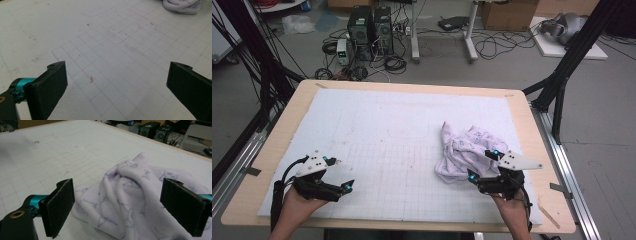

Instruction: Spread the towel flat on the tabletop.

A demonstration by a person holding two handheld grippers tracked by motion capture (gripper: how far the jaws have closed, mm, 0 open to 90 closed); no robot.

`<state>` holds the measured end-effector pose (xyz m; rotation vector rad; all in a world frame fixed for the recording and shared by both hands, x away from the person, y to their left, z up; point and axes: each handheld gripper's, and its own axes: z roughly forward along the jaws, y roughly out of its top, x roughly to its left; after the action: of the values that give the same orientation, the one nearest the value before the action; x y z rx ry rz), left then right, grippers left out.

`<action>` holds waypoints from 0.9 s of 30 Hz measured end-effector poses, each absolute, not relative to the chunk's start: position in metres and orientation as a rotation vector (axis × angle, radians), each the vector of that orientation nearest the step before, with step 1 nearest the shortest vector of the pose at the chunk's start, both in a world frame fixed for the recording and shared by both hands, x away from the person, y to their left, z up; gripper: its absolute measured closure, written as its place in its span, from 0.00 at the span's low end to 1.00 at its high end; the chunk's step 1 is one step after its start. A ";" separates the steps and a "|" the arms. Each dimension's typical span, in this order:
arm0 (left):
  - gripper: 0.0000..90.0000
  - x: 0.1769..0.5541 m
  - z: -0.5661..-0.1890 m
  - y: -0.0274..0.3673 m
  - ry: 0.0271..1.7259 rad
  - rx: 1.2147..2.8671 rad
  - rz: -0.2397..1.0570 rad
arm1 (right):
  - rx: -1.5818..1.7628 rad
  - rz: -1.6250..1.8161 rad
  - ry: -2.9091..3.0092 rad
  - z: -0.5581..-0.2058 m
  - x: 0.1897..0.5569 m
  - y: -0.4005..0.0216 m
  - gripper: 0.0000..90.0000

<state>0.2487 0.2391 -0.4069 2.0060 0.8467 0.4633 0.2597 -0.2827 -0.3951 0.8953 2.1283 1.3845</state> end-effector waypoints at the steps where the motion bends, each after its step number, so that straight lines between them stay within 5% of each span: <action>1: 0.04 0.249 -0.407 0.240 0.849 2.003 0.462 | 0.901 1.385 2.131 -0.393 0.261 -0.284 0.13; 10: 0.04 0.252 -0.409 0.242 0.858 2.007 0.468 | 0.923 1.328 2.201 -0.382 0.293 -0.290 0.13; 27: 0.04 0.254 -0.413 0.237 0.853 2.025 0.454 | 0.945 1.113 2.407 -0.416 0.329 -0.264 0.11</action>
<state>0.2543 0.2370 -0.4129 2.0251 0.8529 0.4541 0.3288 -0.2639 -0.4159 0.9454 2.4074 1.1134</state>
